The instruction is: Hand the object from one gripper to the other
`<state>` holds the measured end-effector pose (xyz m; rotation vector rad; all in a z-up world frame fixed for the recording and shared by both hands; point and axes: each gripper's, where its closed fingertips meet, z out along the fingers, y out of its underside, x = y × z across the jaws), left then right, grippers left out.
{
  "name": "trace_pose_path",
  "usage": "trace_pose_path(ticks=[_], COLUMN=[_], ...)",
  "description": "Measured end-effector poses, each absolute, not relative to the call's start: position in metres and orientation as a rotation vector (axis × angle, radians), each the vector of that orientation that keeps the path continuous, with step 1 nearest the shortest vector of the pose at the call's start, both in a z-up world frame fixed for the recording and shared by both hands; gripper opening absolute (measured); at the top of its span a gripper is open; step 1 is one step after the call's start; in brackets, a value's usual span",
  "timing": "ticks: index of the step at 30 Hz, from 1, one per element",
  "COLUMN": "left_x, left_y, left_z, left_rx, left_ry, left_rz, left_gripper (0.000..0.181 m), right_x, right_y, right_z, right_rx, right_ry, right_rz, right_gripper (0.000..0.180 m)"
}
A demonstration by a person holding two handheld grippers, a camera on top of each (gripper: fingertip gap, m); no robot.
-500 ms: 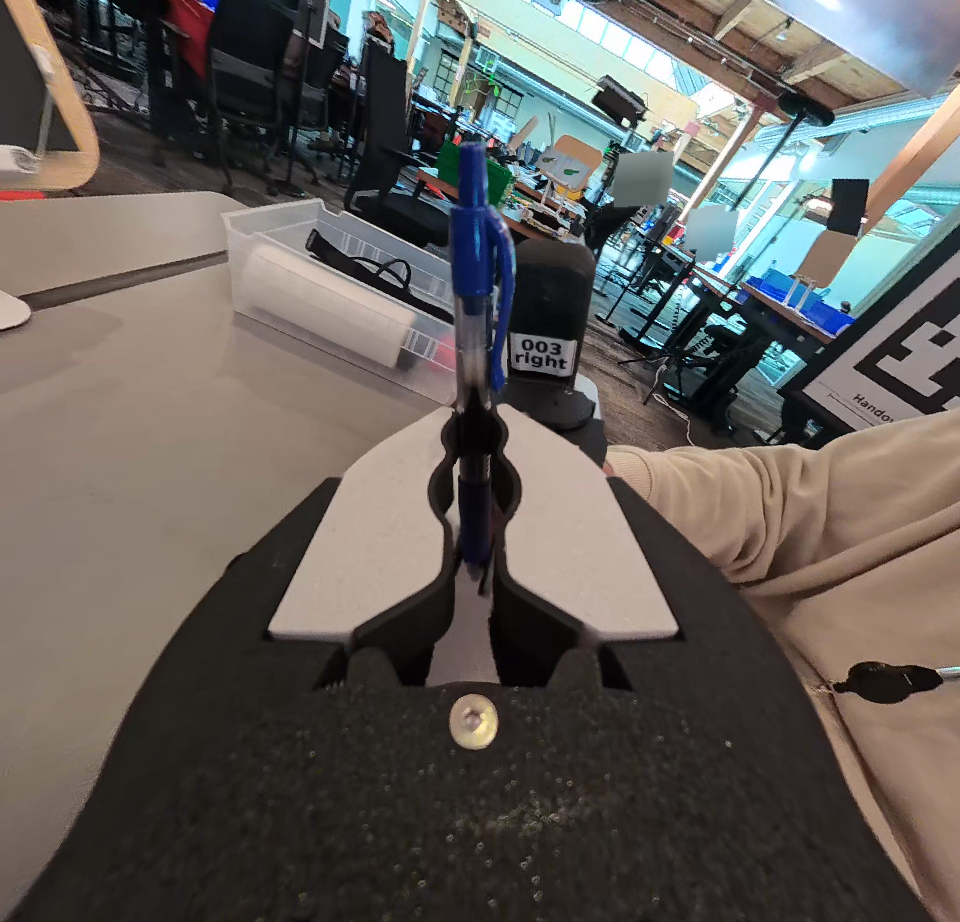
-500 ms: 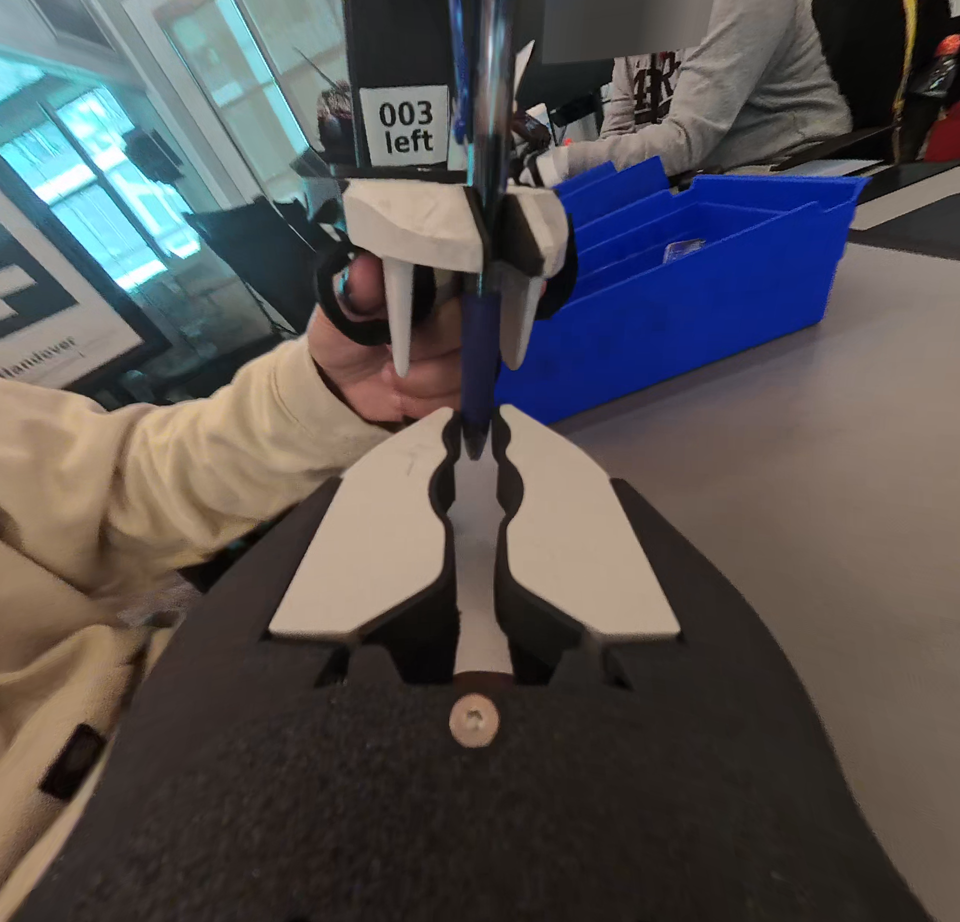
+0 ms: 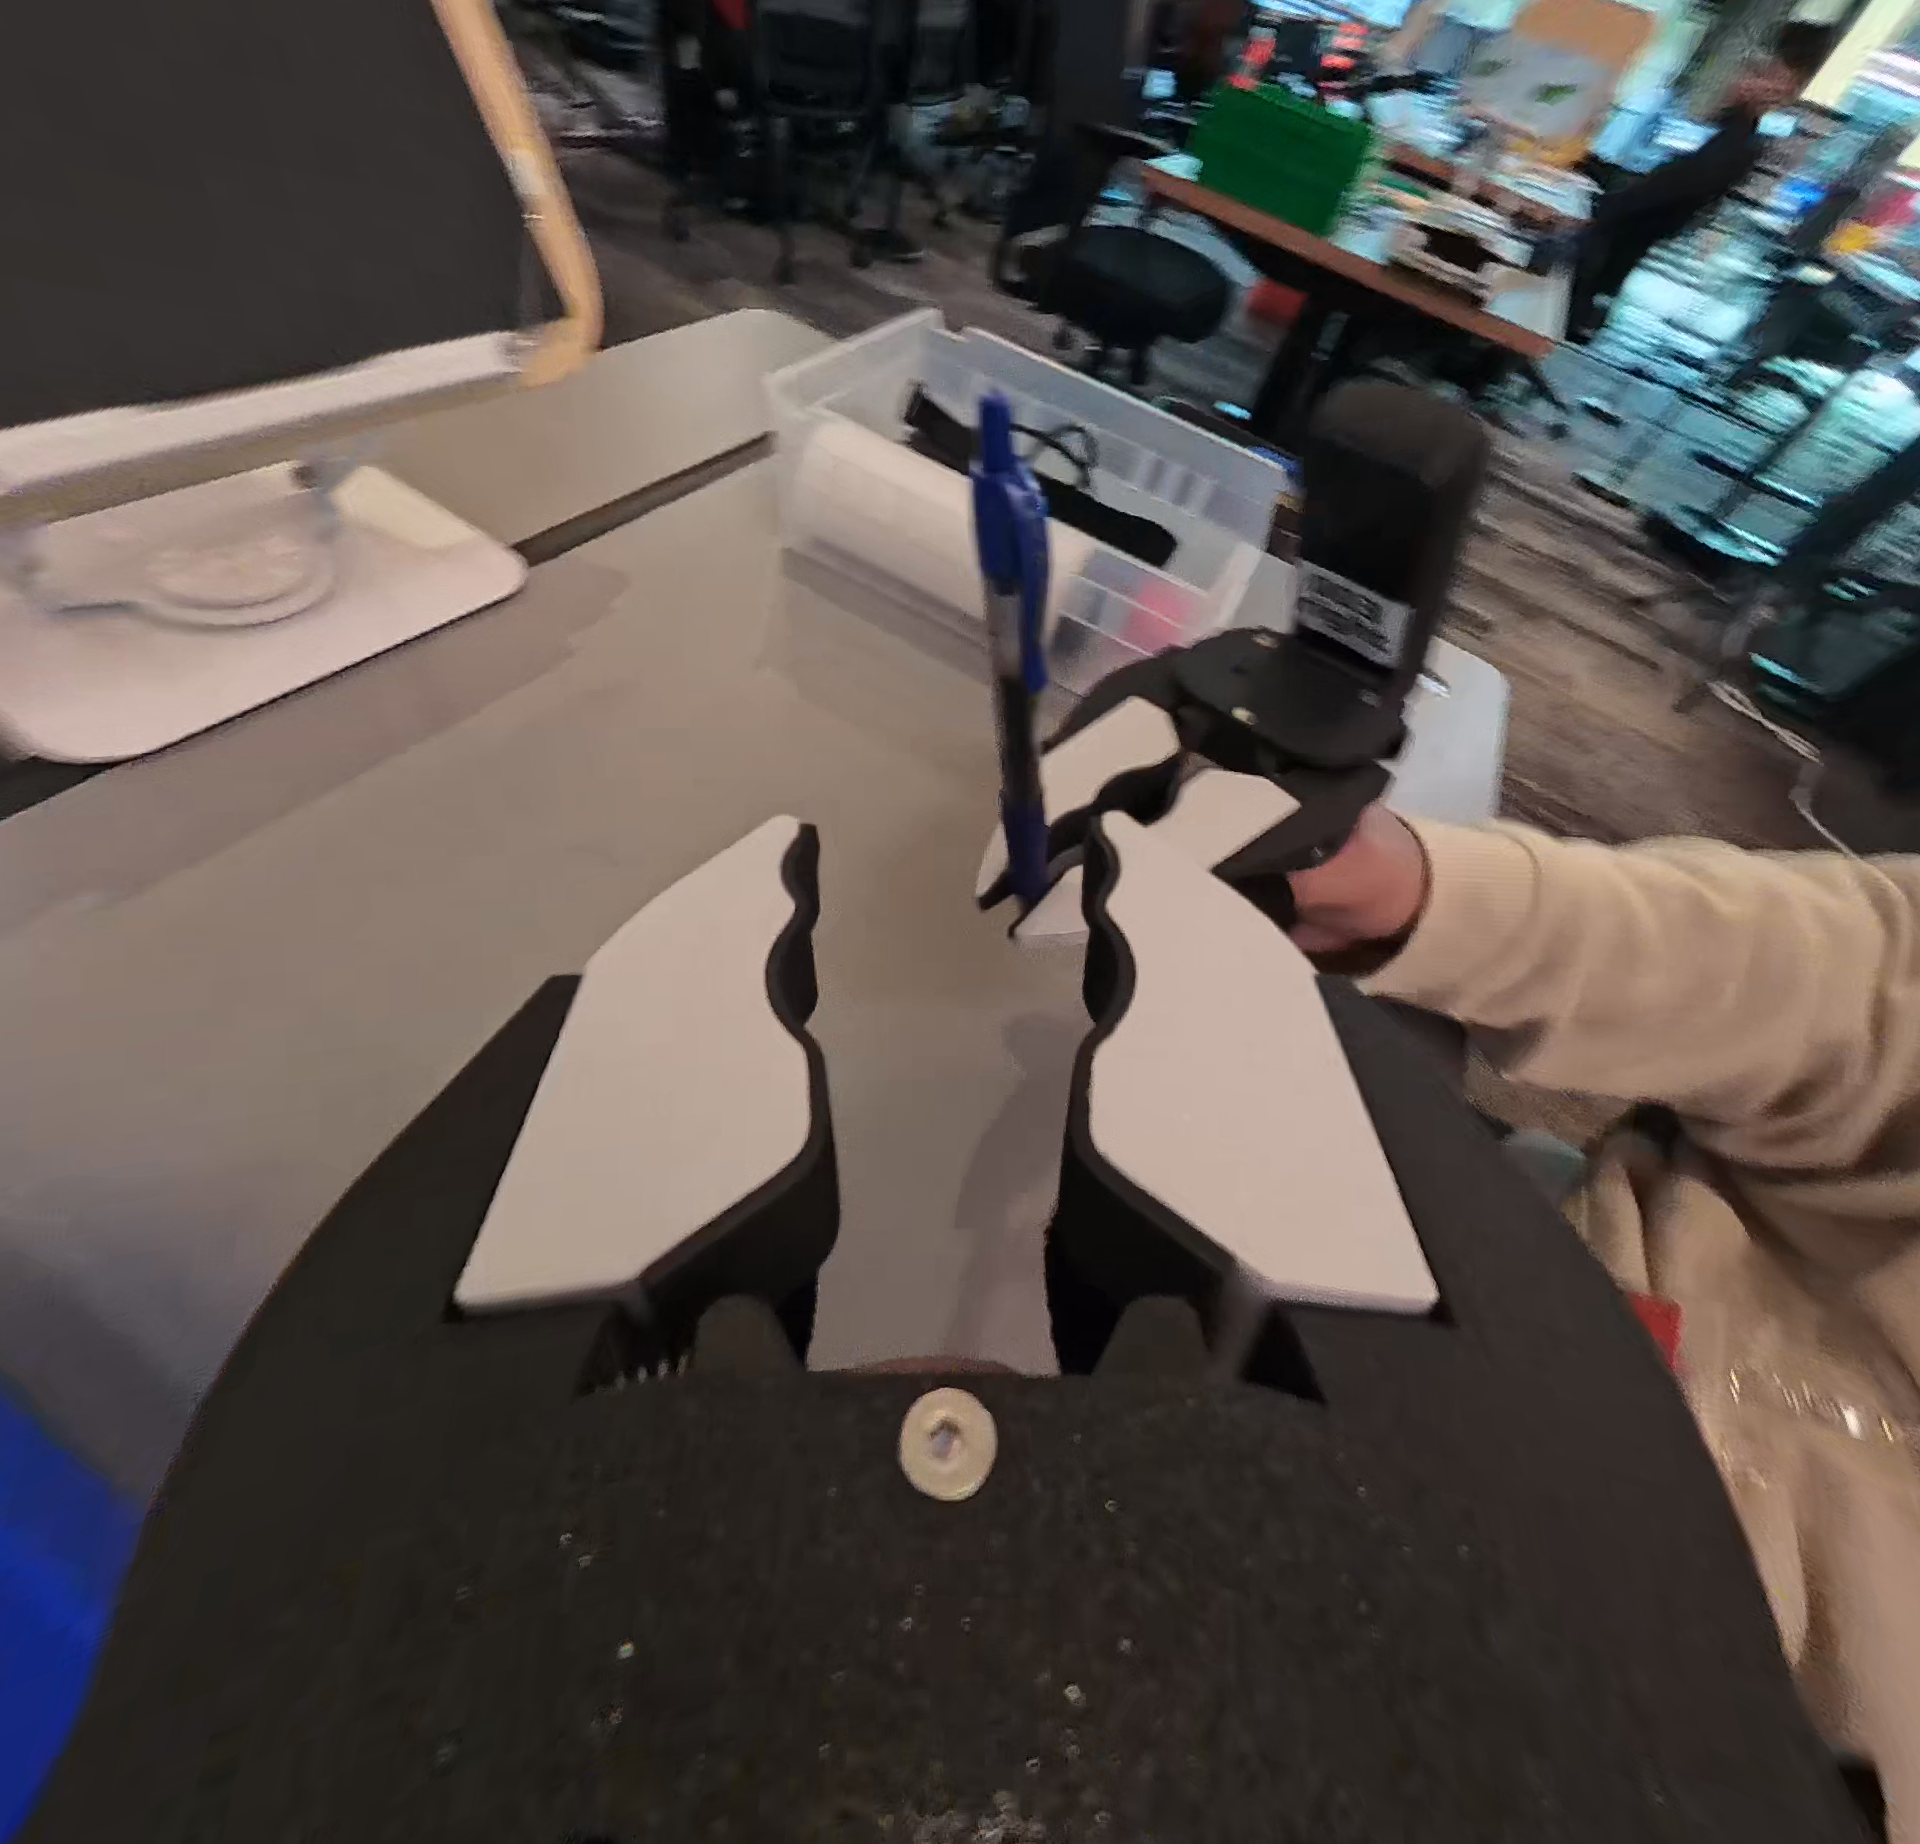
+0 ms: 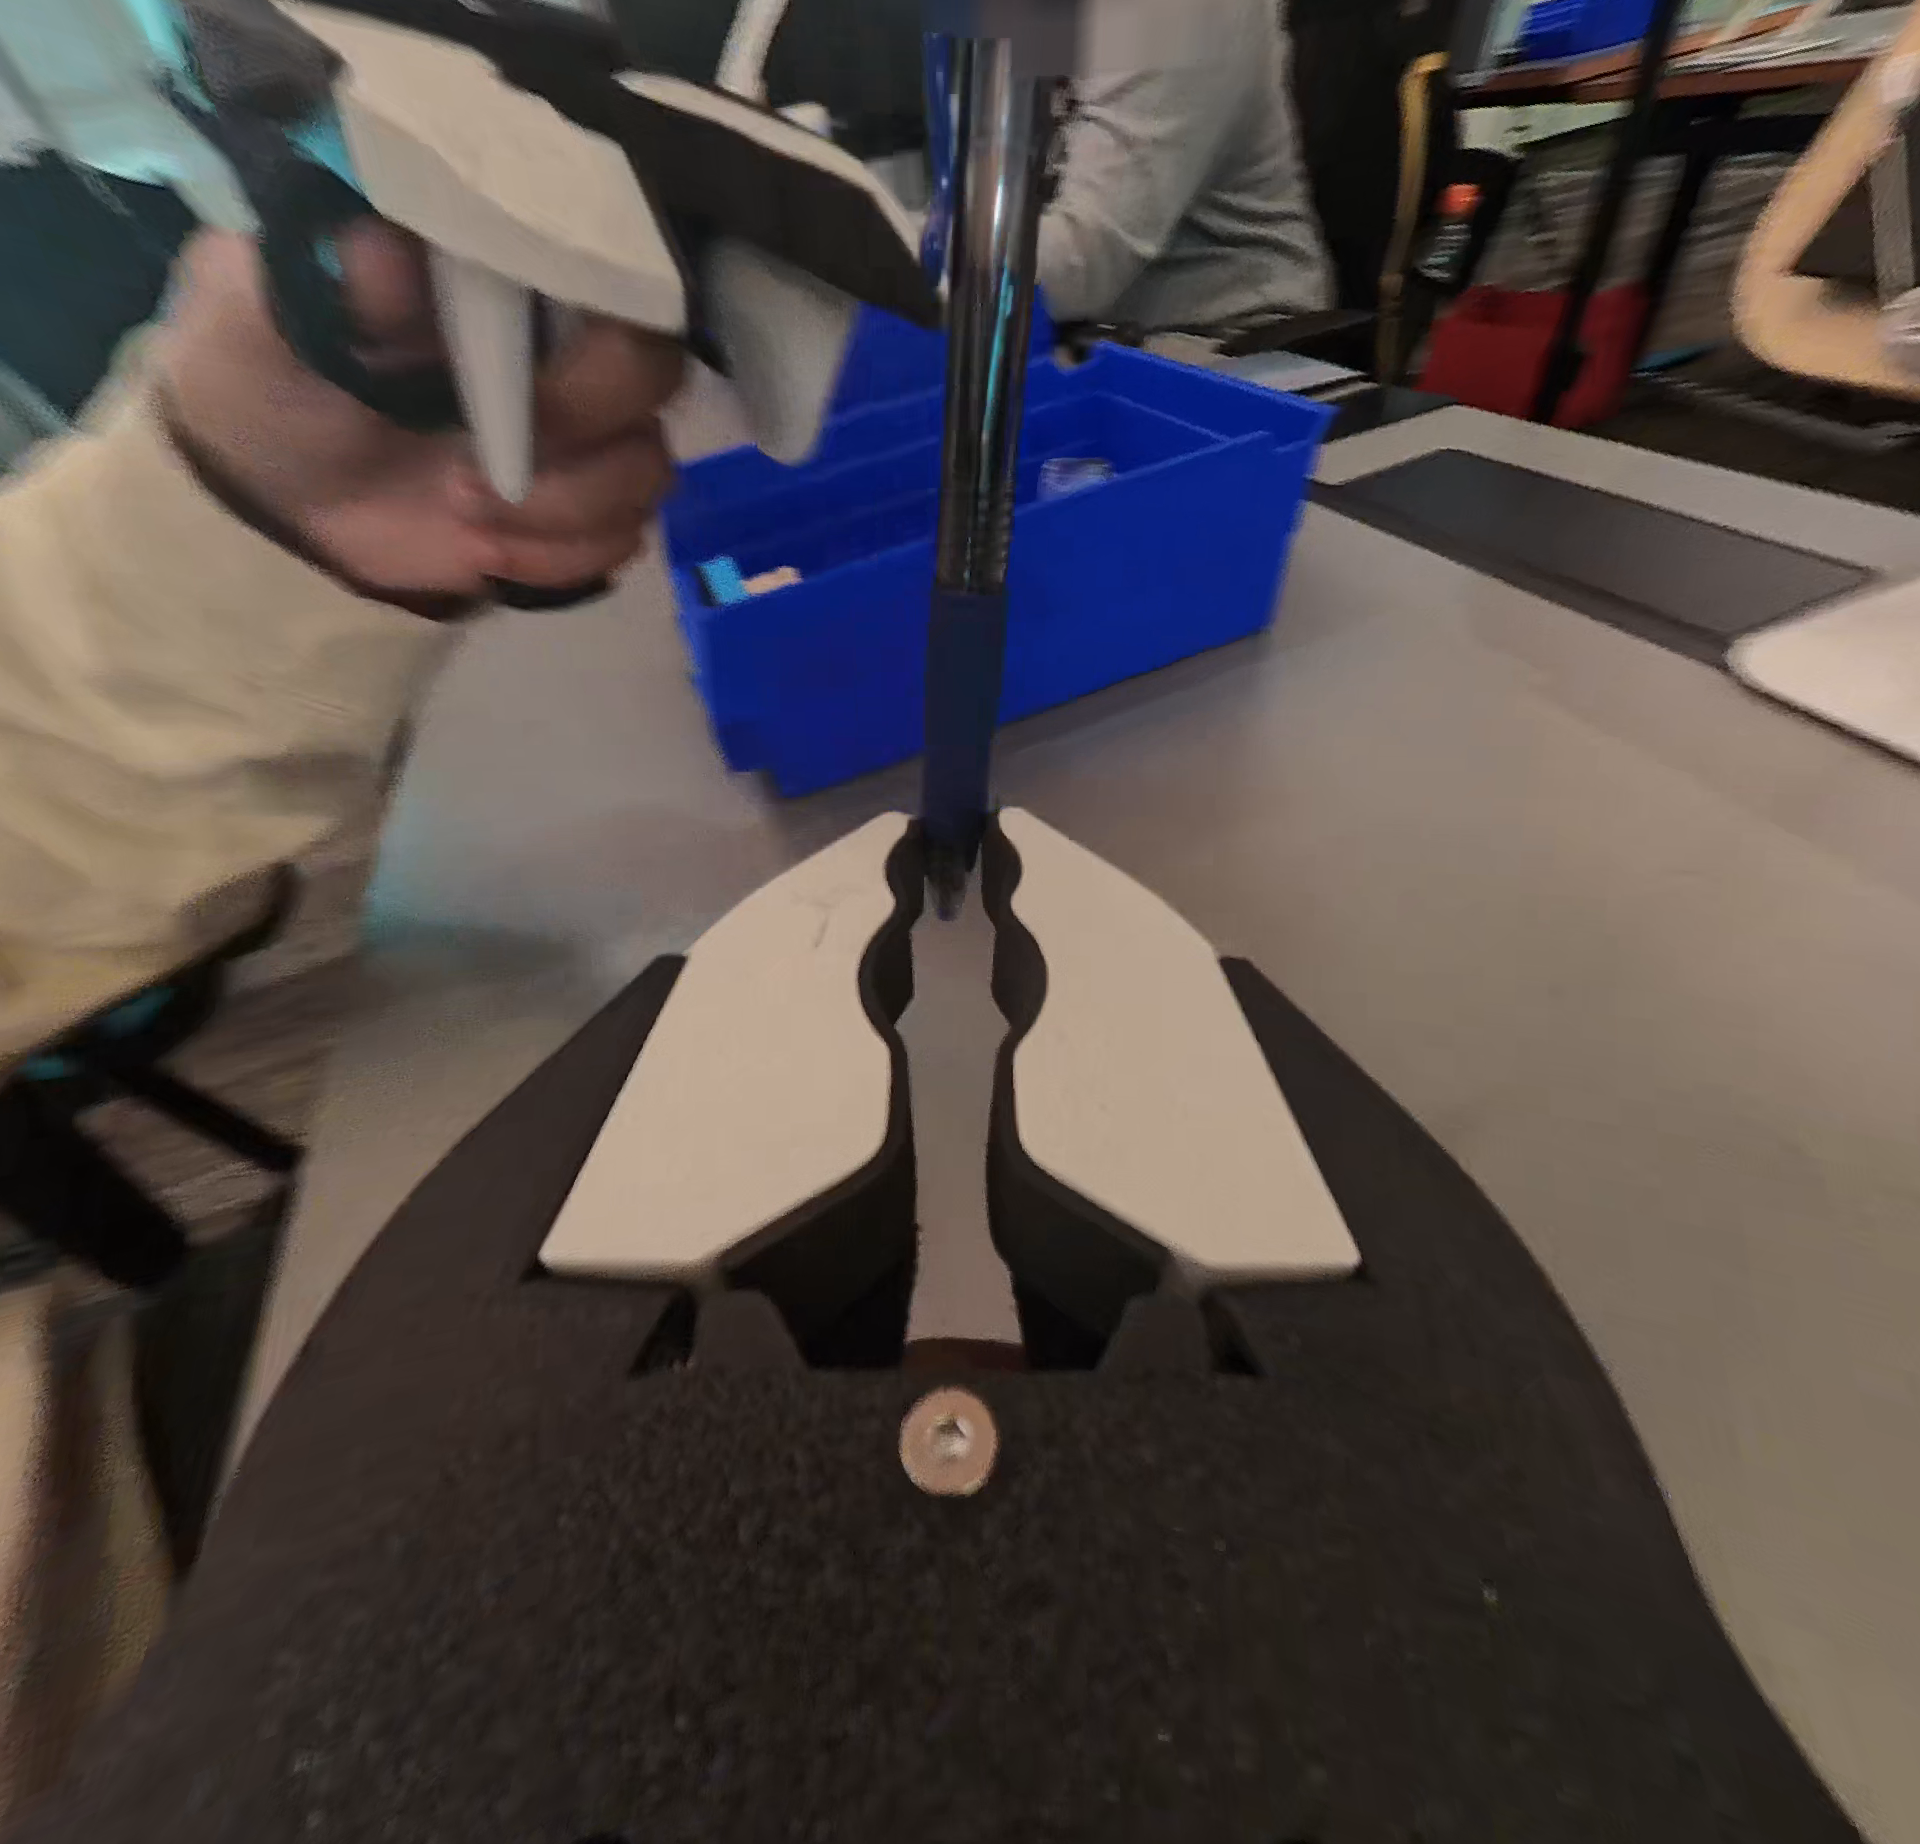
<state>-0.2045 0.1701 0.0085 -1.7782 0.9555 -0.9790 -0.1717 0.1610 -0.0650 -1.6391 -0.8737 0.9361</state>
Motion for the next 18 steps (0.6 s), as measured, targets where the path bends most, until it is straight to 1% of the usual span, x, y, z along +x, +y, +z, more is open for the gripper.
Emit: trace_pose_path(ticks=[4,7,11,14,16,17,18], left_x=[-0.211,-0.199,-0.191,-0.197,-0.198,-0.199,-0.201], left_y=[0.187,0.181,0.175,0.171,0.164,0.162,0.162], left_z=[0.023,0.034,0.026,0.014,0.01,0.006,0.002], left_rx=[-1.828,-1.783,-1.837,-1.935,-1.967,-1.987,-2.003], left_ry=[0.697,0.611,0.685,0.782,0.847,0.879,0.906], left_rz=[-0.917,-0.953,-0.879,-0.84,-0.87,-0.869,-0.849], left_gripper=[0.05,0.049,0.046,0.045,0.038,0.037,0.032], right_x=[-0.15,-0.147,-0.151,-0.148,-0.146,-0.146,-0.147], right_y=[0.186,0.189,0.186,0.187,0.186,0.186,0.185], right_z=[-0.071,-0.073,-0.074,-0.069,-0.066,-0.063,-0.062], right_rx=[-1.683,-1.687,-1.611,-1.543,-1.492,-1.462,-1.437], right_ry=[-0.773,-0.758,-0.906,-0.975,-1.016,-1.03,-1.046], right_rz=[0.572,0.389,0.056,-0.096,-0.173,-0.214,-0.238], right_gripper=[0.01,0.01,0.01,0.01,0.01,0.01,0.01])
